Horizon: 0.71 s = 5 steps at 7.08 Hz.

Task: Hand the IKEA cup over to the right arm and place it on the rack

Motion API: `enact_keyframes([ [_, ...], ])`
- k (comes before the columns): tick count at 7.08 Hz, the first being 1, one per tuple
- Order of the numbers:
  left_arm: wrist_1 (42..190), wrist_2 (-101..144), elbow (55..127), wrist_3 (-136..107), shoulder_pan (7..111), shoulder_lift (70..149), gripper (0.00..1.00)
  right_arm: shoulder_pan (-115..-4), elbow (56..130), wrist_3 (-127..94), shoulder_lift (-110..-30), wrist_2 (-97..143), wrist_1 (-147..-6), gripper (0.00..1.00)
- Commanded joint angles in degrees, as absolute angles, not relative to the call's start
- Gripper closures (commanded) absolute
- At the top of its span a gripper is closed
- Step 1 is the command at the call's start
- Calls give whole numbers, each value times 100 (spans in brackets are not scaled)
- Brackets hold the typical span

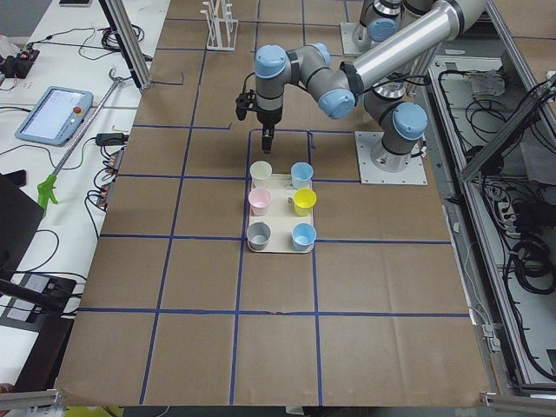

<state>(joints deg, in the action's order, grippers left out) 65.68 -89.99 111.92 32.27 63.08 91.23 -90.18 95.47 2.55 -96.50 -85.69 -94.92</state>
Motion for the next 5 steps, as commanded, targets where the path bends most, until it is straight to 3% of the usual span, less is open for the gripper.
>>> enact_keyframes([
  [1,5804,-8991,11302,3182,6354,9823,1,-9018,9545,255,-9650,-8569,-9492,0],
  [5,4975,-9009,12093,3120,6346,9836,1,-9009,9554,264,-9642,-8578,-9475,0],
])
